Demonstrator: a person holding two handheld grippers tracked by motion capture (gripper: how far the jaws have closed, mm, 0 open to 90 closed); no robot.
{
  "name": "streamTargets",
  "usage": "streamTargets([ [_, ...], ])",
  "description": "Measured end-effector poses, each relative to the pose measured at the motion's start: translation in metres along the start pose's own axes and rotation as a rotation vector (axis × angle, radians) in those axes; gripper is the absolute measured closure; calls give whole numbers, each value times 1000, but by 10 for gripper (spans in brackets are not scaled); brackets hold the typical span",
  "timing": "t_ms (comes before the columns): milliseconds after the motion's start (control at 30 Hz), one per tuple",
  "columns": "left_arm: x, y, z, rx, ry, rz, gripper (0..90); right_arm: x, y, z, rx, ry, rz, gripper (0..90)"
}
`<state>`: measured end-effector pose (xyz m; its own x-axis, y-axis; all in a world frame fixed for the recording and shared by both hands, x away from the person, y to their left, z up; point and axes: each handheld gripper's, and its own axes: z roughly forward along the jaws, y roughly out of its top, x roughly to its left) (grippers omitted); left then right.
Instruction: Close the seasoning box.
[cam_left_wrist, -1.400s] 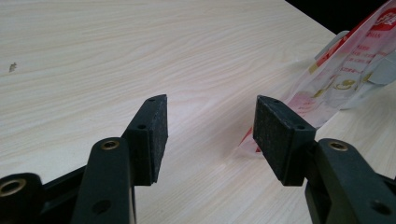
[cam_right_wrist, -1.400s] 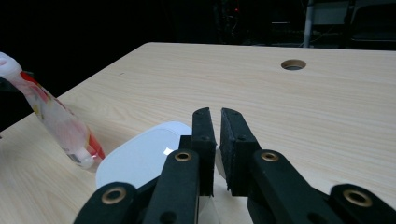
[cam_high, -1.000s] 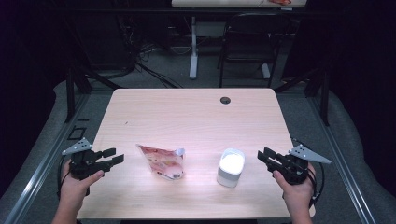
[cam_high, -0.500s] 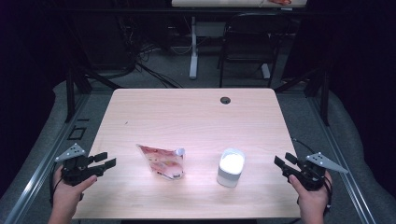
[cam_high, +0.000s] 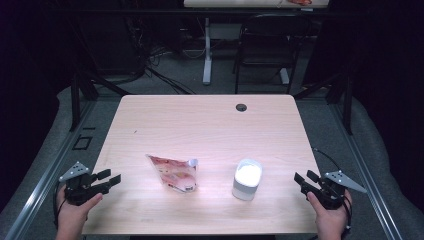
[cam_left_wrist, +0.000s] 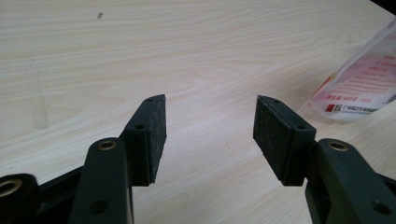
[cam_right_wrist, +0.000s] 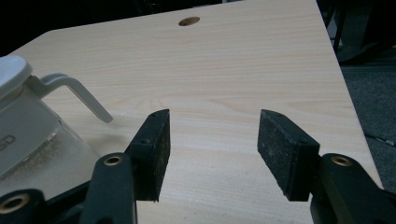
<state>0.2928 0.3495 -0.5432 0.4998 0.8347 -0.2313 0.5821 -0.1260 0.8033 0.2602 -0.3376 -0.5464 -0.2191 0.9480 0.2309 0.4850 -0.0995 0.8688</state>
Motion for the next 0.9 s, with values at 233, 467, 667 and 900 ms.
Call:
streamTargets([
  [233,-4,-5,14,29,4,13,446,3,-5,6,20,0,-19,446],
  [467,-8,-6,21,27,2,13,444,12,-7,11,61,4,-87,445],
  [667,-9,-8,26,37,8,18,444,19,-7,15,92,19,-134,446],
  [900,-12,-8,30,52,3,38,441,22,-9,18,108,37,-137,445],
])
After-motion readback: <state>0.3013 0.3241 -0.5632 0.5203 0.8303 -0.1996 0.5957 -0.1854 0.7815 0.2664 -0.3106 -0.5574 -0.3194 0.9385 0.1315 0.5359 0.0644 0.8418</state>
